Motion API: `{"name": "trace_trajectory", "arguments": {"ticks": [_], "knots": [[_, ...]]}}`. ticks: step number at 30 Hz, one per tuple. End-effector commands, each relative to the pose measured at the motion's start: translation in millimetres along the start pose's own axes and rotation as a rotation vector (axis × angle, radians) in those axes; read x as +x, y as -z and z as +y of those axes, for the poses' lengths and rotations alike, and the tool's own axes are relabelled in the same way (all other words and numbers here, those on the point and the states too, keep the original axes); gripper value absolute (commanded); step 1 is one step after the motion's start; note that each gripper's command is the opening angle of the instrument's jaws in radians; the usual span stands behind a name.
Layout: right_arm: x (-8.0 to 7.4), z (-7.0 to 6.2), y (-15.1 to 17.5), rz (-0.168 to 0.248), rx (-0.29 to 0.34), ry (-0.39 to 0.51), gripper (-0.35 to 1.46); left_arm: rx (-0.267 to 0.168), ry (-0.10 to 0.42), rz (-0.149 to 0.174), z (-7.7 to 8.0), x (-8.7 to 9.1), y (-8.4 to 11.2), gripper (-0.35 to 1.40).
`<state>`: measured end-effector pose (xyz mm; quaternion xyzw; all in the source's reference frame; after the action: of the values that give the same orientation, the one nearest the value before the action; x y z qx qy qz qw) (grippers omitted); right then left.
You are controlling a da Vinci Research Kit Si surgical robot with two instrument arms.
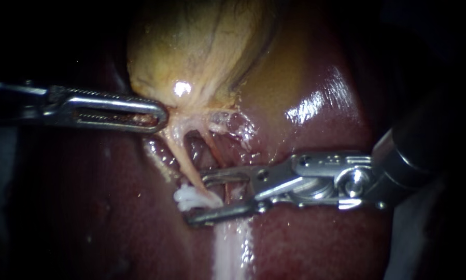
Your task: Going back second clip left tube
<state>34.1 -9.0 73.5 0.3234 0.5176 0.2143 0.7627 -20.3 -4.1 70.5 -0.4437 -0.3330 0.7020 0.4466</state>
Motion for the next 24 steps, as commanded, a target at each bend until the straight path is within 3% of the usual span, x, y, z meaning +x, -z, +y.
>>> {"name": "trace_trajectory", "arguments": {"ticks": [1,11,24], "knots": [[0.1,-0.1,0.3,0.000,0.002,0.000,0.49,0.000,0.000,0.000,-0.1,0.0,0.0,-0.35],[1.0,-0.7,4.1,-0.002,0.023,0.004,0.49,-0.001,0.000,-0.001,-0.1,0.0,0.0,-0.35],[3.1,-0.7,10.2,0.001,0.039,0.101,0.49,-0.001,-0.001,-0.001,-0.2,0.0,0.0,-0.35]]}}
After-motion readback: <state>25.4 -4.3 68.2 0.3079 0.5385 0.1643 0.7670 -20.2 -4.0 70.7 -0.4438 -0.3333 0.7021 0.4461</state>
